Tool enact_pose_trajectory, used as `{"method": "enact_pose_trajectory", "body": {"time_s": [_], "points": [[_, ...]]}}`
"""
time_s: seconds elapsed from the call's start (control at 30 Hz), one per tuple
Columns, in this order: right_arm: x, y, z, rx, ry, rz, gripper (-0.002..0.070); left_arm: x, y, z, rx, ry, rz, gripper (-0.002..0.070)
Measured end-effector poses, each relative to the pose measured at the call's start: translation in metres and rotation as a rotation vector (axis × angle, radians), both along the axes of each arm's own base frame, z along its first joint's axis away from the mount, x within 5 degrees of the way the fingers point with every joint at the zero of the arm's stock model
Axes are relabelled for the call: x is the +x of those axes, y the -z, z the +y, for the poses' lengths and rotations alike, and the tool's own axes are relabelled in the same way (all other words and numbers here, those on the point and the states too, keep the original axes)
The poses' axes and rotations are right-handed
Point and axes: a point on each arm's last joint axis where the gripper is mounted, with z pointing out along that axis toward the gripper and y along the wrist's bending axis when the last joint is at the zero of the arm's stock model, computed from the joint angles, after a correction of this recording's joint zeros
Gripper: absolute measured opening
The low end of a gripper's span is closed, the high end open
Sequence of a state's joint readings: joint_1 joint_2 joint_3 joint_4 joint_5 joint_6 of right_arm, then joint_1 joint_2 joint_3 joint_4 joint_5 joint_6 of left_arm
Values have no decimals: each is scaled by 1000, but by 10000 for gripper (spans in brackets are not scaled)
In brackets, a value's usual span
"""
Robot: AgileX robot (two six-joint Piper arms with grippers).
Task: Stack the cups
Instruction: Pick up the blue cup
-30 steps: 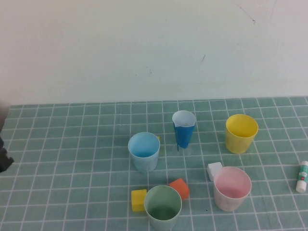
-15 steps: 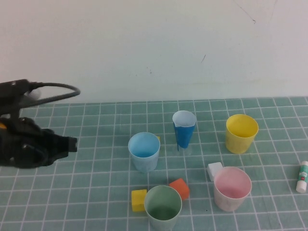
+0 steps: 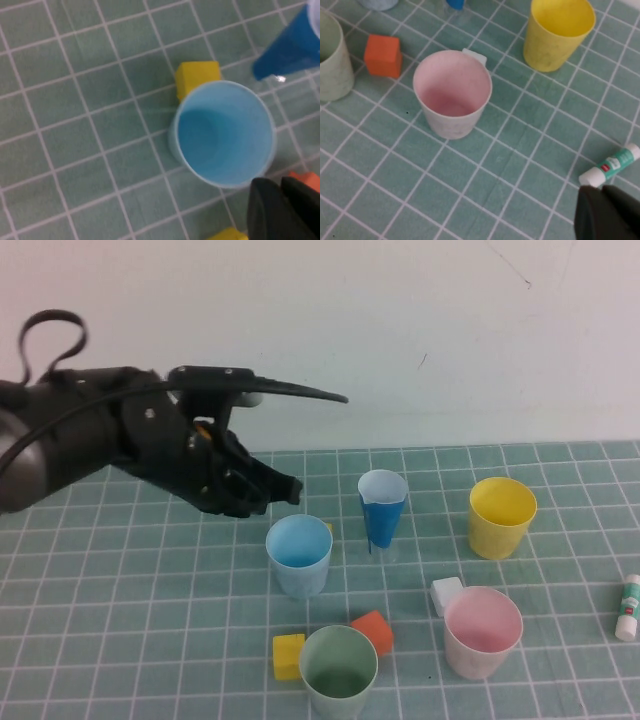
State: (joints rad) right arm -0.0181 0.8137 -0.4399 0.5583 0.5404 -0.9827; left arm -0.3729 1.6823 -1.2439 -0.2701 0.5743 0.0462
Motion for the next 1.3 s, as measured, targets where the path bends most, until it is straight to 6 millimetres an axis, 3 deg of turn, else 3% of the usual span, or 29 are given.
{"method": "enact_pose_trajectory", "body": {"time_s": [0.13,0.33,0.43,0.57,0.9,1.13,1.3], "points": [[7,4,5,42,-38,15,-2,24,13,-13,62,-28,51,101],[15,8,9,67,-82,14,-2,56,45,-22,133,-33,93,488],[17,10,9,63,-89,17,-3,67,61,-26,140,-32,82,541],[18,10,9,67,-86,12,-3,79,80,-30,131,-41,57,505],[17,10,10,78,-95,24,-3,80,108,-31,144,-70,132,246],[17,9,11,92,-96,20,-3,74,110,-28,194,-33,199,44],[18,8,11,99,-94,16,-3,74,89,-28,202,-3,174,10]]}}
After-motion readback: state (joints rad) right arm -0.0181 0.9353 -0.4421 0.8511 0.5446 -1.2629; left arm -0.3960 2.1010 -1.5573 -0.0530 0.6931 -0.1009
